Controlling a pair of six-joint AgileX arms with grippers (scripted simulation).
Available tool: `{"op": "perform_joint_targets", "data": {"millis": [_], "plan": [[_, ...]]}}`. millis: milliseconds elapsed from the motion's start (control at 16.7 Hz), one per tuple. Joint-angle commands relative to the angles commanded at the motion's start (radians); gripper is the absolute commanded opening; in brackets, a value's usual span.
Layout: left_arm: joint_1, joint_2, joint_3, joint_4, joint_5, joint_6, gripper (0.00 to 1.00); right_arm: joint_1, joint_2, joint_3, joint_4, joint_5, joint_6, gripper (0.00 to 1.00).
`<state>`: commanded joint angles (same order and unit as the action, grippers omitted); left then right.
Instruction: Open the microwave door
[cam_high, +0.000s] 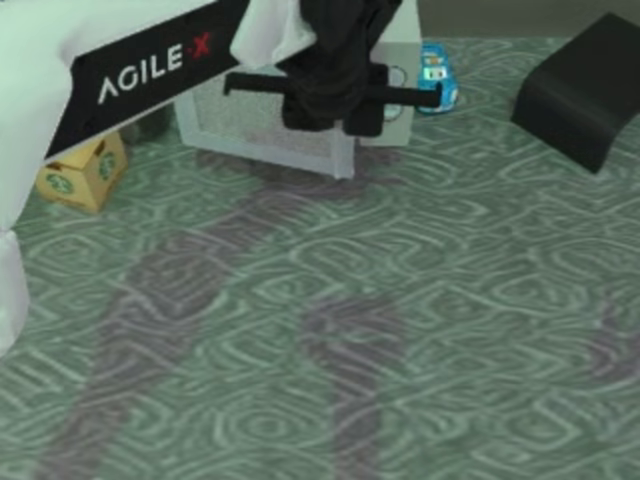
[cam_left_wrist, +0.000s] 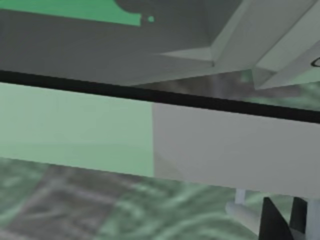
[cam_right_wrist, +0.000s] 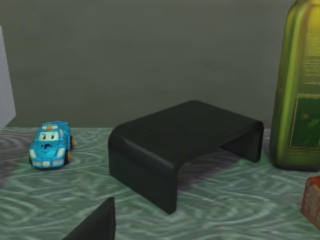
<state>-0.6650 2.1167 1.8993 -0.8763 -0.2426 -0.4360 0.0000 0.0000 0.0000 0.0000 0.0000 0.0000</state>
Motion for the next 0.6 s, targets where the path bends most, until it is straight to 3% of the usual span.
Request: {"op": "perform_joint_targets", "data": {"millis": [600], "plan": [[0.012, -0.087, -0.133, 0.067, 0.047, 0.093, 0.00, 0.000, 0.000, 0.000, 0.000, 0.000, 0.000, 1.00]]}}
